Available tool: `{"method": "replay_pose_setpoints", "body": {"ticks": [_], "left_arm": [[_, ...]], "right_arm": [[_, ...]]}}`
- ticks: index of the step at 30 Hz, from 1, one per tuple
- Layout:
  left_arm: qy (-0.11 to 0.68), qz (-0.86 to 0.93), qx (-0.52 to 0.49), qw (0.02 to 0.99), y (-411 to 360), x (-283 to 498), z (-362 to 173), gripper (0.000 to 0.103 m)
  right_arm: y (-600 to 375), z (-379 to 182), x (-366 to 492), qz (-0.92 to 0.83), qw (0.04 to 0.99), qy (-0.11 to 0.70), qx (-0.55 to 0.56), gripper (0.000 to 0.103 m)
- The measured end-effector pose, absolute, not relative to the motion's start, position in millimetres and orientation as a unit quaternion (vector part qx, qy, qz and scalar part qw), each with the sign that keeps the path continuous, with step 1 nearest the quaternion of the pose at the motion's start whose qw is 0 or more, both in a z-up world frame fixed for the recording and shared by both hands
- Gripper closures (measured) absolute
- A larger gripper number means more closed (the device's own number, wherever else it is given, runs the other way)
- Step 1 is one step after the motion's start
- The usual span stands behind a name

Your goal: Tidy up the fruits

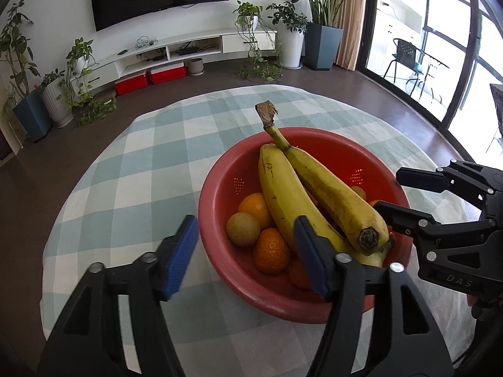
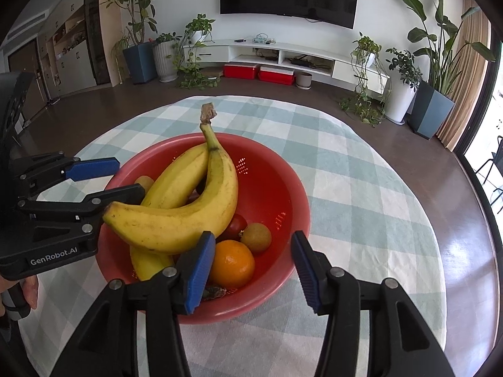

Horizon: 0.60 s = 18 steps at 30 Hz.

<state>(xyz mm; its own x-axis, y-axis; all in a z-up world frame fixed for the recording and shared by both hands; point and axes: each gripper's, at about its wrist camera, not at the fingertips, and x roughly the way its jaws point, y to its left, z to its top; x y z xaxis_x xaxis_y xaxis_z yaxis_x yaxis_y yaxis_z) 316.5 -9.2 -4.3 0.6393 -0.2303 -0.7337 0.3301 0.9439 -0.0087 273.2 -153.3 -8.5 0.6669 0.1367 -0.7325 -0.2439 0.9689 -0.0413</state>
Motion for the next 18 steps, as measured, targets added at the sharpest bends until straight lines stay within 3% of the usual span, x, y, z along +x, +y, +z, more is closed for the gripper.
{"method": "replay_pose_setpoints", "body": {"ticks": [2,4,9,14,16,18], "left_arm": [[0.388,-0.151,0.061,0.907,-7,313,-1,0.023],[0.386,-0.150,0.062,0.908,-6,309,1,0.023],[0.358,-0.129,0.058,0.923,5,283,16,0.002],[0.302,-0.116,0.024,0.946,23,232,43,0.000],[0.280,-0.112,0.030,0.953,23,206,53,0.000],[0.270,-0.104,0.039,0.956,17,181,61,0.000]], "right_arm": [[-155,-6,268,0.101,0.913,0.389,-0.067,0.048],[-158,-2,263,0.093,0.916,0.384,-0.062,0.039],[-168,18,237,0.077,0.933,0.350,-0.043,0.027],[-177,47,189,0.052,0.963,0.264,-0.021,0.012],[-179,60,162,0.035,0.977,0.210,-0.014,0.000],[-178,70,136,0.028,0.987,0.160,-0.010,0.000]]}}
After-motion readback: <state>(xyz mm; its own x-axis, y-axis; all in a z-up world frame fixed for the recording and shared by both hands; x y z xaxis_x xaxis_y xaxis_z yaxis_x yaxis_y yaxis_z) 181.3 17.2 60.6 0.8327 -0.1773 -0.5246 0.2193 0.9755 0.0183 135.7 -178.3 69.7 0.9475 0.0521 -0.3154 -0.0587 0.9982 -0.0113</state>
